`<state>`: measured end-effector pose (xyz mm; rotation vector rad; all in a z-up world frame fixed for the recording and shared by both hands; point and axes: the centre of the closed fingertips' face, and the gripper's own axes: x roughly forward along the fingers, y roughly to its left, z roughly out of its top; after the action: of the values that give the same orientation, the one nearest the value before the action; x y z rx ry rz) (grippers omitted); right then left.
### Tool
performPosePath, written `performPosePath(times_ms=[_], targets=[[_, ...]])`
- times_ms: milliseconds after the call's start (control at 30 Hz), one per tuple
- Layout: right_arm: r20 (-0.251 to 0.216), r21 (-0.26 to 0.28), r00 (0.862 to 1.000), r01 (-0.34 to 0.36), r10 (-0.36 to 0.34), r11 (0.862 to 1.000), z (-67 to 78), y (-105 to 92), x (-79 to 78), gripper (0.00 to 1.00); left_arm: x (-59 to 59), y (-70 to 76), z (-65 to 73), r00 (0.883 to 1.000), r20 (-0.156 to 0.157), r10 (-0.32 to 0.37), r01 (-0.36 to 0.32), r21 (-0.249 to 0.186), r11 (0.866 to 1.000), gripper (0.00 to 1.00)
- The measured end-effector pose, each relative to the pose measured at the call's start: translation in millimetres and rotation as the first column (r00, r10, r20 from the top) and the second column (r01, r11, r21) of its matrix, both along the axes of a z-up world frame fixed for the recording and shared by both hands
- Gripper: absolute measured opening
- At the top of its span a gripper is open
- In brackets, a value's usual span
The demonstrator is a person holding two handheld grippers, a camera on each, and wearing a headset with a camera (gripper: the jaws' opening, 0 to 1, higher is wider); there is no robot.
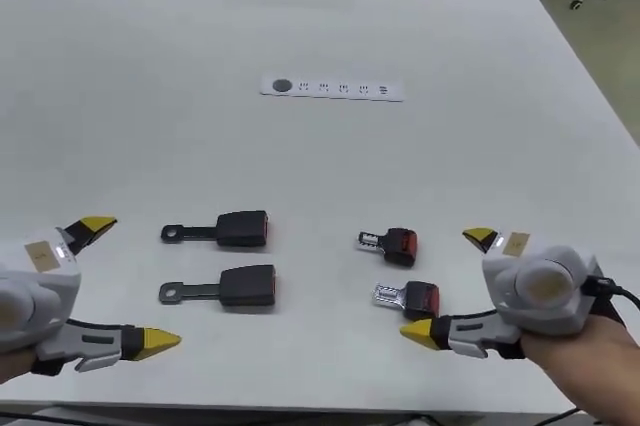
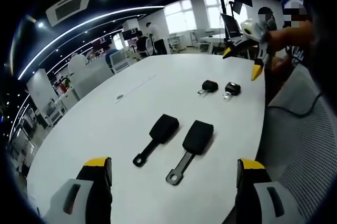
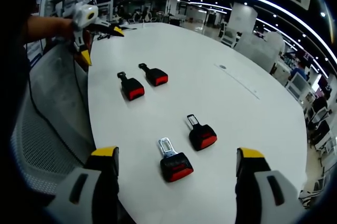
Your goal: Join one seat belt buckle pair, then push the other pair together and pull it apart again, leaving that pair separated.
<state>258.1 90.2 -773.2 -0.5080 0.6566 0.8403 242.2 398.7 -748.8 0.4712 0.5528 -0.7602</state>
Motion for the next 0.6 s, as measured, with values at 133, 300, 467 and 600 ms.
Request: performPosePath(times_ms=[133,300,467,600], targets=[[0.000,0.002,1.000,0.007,-0.007,1.000,-0.1,-2.0,3.0,0.94,1.9,0.8,-0.7,1.000,-0.004,0.000,0.000,0.002,1.000,1.00],[-0.004,0.040,1.000,0.019,-0.018,0.999,1.9,0.4,4.1,0.94,2.0,0.1,0.8,1.000,-0.009,0.000,0.000,-0.007,1.000,1.00],[-0.007,0.034,1.000,0.023,-0.023,0.999,-1.5,0.8,4.0,0.94,0.3,-0.9,-2.5,1.000,-0.016,-0.010,0.011,0.003,1.000,1.00],[-0.025,0.044,0.999,0.022,-0.021,0.999,-3.2,2.3,0.6,0.94,-2.1,0.9,-3.1,1.000,-0.020,-0.001,0.001,0.005,1.000,1.00]])
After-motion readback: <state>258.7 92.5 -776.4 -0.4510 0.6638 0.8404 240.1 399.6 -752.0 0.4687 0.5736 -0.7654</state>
